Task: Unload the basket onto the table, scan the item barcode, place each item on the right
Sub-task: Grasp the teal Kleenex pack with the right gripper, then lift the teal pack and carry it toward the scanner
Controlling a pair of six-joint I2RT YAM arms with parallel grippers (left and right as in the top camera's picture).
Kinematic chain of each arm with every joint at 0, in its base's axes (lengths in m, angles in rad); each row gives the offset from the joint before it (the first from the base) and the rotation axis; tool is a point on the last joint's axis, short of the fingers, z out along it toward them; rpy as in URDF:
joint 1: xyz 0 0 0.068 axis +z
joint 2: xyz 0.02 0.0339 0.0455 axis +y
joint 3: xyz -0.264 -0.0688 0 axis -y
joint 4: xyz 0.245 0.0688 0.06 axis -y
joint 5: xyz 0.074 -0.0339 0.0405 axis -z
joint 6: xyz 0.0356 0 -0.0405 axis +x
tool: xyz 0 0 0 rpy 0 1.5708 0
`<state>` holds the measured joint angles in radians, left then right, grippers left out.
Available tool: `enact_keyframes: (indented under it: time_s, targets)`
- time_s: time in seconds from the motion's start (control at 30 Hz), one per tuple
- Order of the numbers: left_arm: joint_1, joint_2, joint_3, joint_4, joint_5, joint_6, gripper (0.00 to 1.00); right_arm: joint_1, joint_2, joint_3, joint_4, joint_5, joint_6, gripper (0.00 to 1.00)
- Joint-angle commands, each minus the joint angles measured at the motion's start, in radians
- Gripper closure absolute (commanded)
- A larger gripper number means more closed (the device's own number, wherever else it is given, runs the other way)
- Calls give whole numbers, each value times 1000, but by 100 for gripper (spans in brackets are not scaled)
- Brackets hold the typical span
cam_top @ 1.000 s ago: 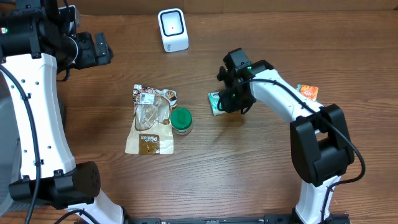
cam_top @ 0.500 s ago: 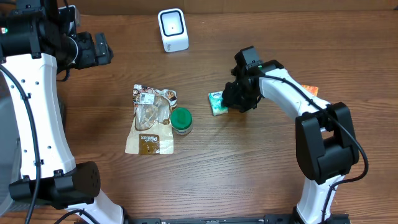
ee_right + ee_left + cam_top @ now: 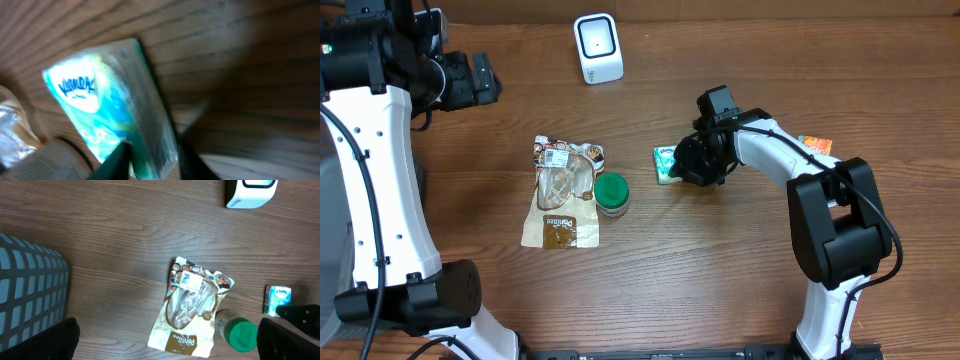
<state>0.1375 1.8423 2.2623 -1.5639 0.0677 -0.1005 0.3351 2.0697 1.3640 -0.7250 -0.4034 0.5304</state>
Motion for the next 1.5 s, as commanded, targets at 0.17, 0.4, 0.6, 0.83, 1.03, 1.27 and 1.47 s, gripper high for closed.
enact_keyframes:
  time_s: [0.17, 0.4, 0.6, 0.83, 1.03, 1.27, 1.47]
  targets:
    - [0, 5, -3, 1, 3, 11, 0, 3, 34, -11, -2, -19, 18, 96]
    - [0, 5, -3, 1, 3, 11, 0, -19, -43, 5, -11, -164, -109, 96]
    - [0, 5, -3, 1, 3, 11, 0, -102, -162, 5, 8, -473, -194, 96]
    - [0, 5, -3, 1, 4, 11, 0, -185, -220, 5, 84, -925, -251, 96]
    - [0, 5, -3, 1, 3, 11, 0, -195, -220, 5, 253, -1166, -133, 96]
    - [0, 5, -3, 1, 4, 11, 0, -195, -220, 5, 438, -1166, 131, 96]
    - [0, 5, -3, 1, 3, 11, 1, -195, -220, 5, 537, -1166, 230, 96]
